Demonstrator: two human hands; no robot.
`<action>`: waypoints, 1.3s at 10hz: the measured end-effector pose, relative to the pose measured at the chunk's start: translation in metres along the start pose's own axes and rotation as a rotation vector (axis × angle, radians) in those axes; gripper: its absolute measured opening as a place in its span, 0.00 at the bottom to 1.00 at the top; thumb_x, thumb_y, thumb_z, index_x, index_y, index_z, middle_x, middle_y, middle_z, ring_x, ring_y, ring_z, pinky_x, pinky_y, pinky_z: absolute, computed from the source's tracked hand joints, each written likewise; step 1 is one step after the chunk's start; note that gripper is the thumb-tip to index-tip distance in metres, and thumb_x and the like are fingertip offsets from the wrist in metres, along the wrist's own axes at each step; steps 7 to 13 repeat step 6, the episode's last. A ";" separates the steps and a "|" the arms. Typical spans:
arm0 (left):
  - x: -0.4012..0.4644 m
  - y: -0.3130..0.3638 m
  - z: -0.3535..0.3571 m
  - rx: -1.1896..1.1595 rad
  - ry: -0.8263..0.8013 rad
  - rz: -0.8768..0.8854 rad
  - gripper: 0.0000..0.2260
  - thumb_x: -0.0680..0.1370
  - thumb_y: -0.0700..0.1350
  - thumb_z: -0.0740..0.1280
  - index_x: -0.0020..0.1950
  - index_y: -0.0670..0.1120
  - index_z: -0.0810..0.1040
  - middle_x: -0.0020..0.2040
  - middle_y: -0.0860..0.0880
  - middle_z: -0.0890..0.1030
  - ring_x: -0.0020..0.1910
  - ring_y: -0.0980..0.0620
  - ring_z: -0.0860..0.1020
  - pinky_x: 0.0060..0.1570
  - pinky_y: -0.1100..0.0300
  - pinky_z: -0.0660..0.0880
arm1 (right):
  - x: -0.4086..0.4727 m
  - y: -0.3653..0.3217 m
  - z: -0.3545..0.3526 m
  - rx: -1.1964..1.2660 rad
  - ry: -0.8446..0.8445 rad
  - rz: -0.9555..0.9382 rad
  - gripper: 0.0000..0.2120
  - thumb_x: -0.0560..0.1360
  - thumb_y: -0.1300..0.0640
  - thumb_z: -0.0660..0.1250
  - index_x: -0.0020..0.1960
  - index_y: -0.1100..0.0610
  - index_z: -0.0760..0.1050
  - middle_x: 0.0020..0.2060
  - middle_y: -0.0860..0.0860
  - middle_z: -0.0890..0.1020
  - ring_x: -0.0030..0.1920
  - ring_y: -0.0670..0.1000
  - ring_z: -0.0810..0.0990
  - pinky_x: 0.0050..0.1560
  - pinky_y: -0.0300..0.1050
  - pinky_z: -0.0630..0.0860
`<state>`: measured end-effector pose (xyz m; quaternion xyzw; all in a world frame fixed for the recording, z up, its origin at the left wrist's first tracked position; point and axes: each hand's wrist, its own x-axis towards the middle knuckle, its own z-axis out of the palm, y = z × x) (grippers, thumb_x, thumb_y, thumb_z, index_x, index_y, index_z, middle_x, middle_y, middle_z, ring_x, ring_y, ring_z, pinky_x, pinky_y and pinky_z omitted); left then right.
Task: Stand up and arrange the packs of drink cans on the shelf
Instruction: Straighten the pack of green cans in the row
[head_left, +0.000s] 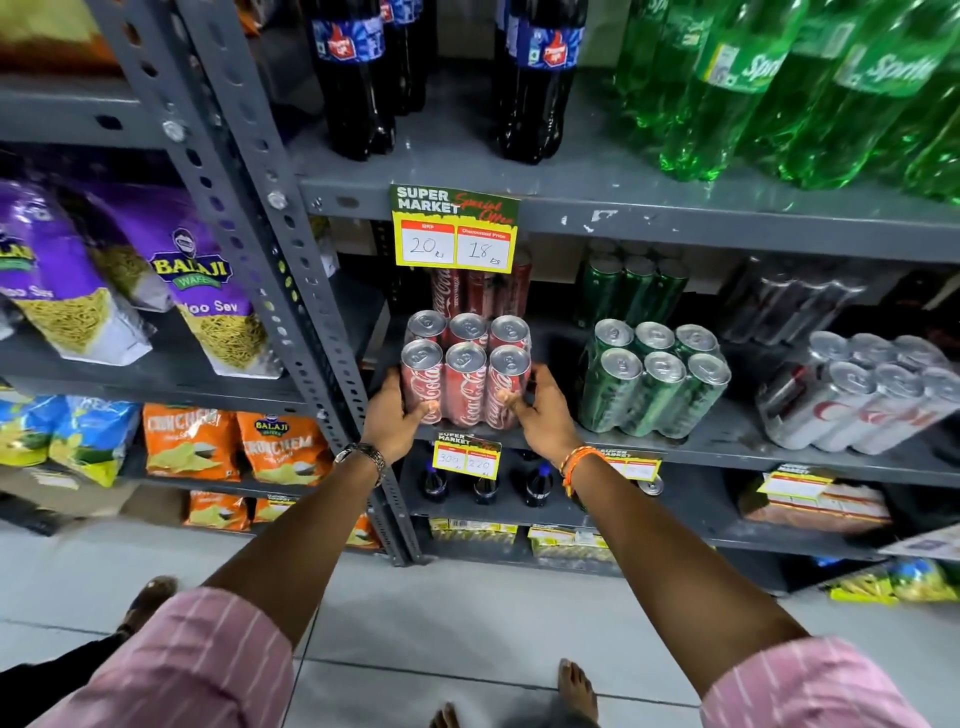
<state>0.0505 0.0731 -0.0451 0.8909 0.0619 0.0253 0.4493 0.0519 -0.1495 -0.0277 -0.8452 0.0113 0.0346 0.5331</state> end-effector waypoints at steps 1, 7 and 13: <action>0.001 0.000 0.000 -0.007 -0.002 0.002 0.25 0.76 0.41 0.70 0.71 0.41 0.66 0.65 0.42 0.79 0.64 0.43 0.78 0.65 0.53 0.73 | 0.000 0.002 0.002 -0.005 0.011 0.002 0.16 0.80 0.63 0.66 0.66 0.59 0.68 0.62 0.57 0.80 0.63 0.58 0.80 0.67 0.61 0.76; -0.002 0.014 -0.006 0.058 -0.020 -0.012 0.24 0.75 0.41 0.71 0.69 0.41 0.67 0.64 0.41 0.80 0.64 0.40 0.78 0.64 0.46 0.74 | -0.007 -0.017 -0.007 -0.092 -0.053 -0.005 0.17 0.80 0.61 0.66 0.67 0.60 0.67 0.66 0.57 0.76 0.68 0.57 0.76 0.69 0.51 0.73; -0.002 0.014 -0.006 0.058 -0.020 -0.012 0.24 0.75 0.41 0.71 0.69 0.41 0.67 0.64 0.41 0.80 0.64 0.40 0.78 0.64 0.46 0.74 | -0.007 -0.017 -0.007 -0.092 -0.053 -0.005 0.17 0.80 0.61 0.66 0.67 0.60 0.67 0.66 0.57 0.76 0.68 0.57 0.76 0.69 0.51 0.73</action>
